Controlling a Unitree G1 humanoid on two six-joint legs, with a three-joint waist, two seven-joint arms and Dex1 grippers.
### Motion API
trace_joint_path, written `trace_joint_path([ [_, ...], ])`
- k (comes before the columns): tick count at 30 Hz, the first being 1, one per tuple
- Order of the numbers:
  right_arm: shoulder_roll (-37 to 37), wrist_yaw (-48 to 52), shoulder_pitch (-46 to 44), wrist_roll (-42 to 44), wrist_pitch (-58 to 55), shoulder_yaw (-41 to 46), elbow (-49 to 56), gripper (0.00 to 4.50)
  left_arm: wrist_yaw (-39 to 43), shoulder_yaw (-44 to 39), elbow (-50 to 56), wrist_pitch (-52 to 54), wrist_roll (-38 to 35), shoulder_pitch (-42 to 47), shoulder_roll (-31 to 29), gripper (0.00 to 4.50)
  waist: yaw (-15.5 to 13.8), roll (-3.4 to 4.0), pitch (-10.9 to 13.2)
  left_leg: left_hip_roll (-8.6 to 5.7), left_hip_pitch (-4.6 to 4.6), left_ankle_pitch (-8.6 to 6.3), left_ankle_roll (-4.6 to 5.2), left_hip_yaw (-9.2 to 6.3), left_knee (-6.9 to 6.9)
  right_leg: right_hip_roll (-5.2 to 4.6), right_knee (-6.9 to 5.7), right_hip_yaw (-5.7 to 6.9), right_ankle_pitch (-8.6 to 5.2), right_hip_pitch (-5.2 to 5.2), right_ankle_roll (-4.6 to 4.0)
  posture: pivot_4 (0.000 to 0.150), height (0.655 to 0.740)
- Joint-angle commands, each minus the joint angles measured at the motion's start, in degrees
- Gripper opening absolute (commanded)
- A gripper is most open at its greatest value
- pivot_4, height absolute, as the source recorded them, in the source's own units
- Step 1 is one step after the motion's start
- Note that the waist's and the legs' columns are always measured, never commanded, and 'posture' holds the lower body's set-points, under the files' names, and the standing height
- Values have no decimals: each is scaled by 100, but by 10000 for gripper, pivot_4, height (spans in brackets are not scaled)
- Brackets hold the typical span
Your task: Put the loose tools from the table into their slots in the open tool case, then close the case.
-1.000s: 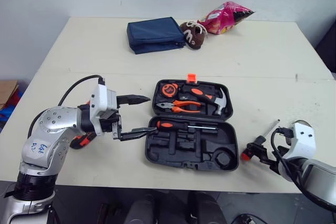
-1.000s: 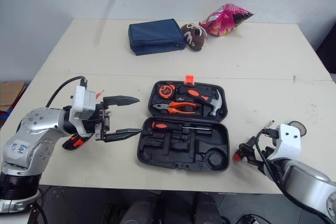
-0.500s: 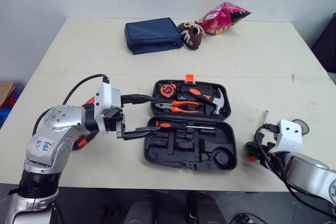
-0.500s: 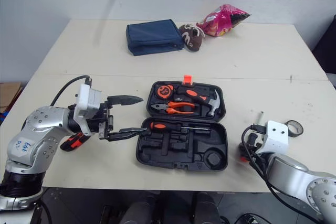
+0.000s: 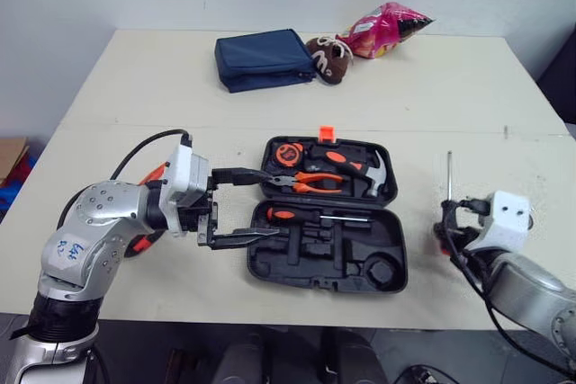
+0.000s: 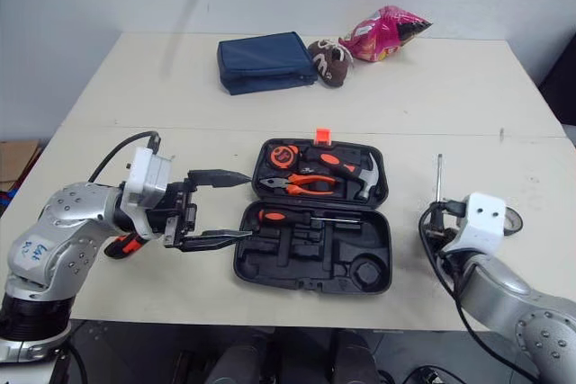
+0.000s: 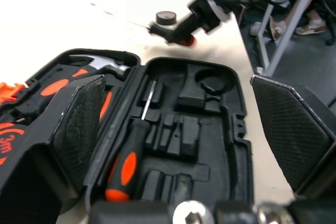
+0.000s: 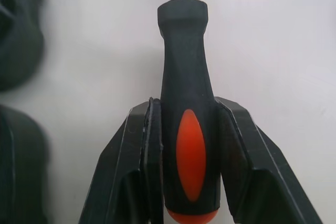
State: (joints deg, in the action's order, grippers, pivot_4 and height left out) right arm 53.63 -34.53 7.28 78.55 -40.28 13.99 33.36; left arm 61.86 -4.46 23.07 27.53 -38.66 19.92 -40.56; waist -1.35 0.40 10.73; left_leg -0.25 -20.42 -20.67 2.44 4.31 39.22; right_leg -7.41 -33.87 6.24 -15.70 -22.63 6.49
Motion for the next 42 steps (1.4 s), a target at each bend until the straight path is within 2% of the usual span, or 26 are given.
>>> trace_joint_path([
  [1, 552, 1971, -269, -862, 71, 207, 39, 9784, 125, -160, 346, -140, -204, -58, -51, 45000, -1, 0, 0, 0, 0, 0, 0, 0, 0, 1, 1, 1, 0, 1, 0, 1500, 7400],
  [4, 1388, 4268, -547, -1969, 507, -155, 49, 9784, 219, -102, 268, -761, 207, -176, 31, 45000, 11, 7, 3, -1, 2, 1, 2, 2, 0, 6, 2, 0, 0, 1, 0, 1500, 7400],
  [6, 1857, 5336, -819, -2684, 756, -474, -180, 9784, 156, -156, 61, -883, 300, -293, 53, 45000, 13, 19, 9, -1, 2, 0, 3, 3, -1, 11, 4, 0, 0, -1, 0, 1500, 7400],
  [12, 2092, 7570, -1721, -3675, 1141, -1267, -504, 9784, 432, -222, -292, -1185, 469, -621, -166, 45000, -1, 11, 13, -4, -10, -1, 6, -5, 0, -5, 5, 12, 1, -5, -1, 1500, 7400],
  [15, 2101, 8750, -2657, -4159, 832, -2198, -508, 9784, 395, -309, -286, -1097, 437, -841, -267, 45000, 18, 13, 14, -4, -14, -2, 7, -8, 0, -10, 10, 19, 1, -7, 0, 1500, 7400],
  [19, 1827, 9177, -3457, -4778, 291, -2942, -600, 9784, 317, -301, -214, -1084, 436, -927, -266, 45000, 42, 14, 16, 0, -13, -4, 4, -16, 1, -27, 11, 20, 1, -8, -2, 1500, 7400],
  [23, 1678, 9365, -3889, -5216, -305, -3350, -519, 9784, 240, -342, -104, -920, 309, -1006, -276, 45000, 16, 15, 16, 0, -17, -5, 1, -24, 1, -31, 11, 26, 1, -9, -4, 1500, 7400],
  [30, 1163, 9312, -4291, -5771, -980, -3706, -544, 9784, 150, -311, -57, -982, 377, -1074, -235, 45000, 22, 15, 16, -1, -22, -7, -3, -25, 2, -27, 11, 34, 0, -12, -5, 1500, 7400],
  [42, 926, 9577, -4538, -6395, -1330, -4169, -491, 9784, 101, -335, 3, -923, 332, -1092, -264, 45000, 31, 15, 16, -2, -22, -7, -4, -24, 9, -21, 4, 36, 0, -11, -4, 1500, 7400],
])
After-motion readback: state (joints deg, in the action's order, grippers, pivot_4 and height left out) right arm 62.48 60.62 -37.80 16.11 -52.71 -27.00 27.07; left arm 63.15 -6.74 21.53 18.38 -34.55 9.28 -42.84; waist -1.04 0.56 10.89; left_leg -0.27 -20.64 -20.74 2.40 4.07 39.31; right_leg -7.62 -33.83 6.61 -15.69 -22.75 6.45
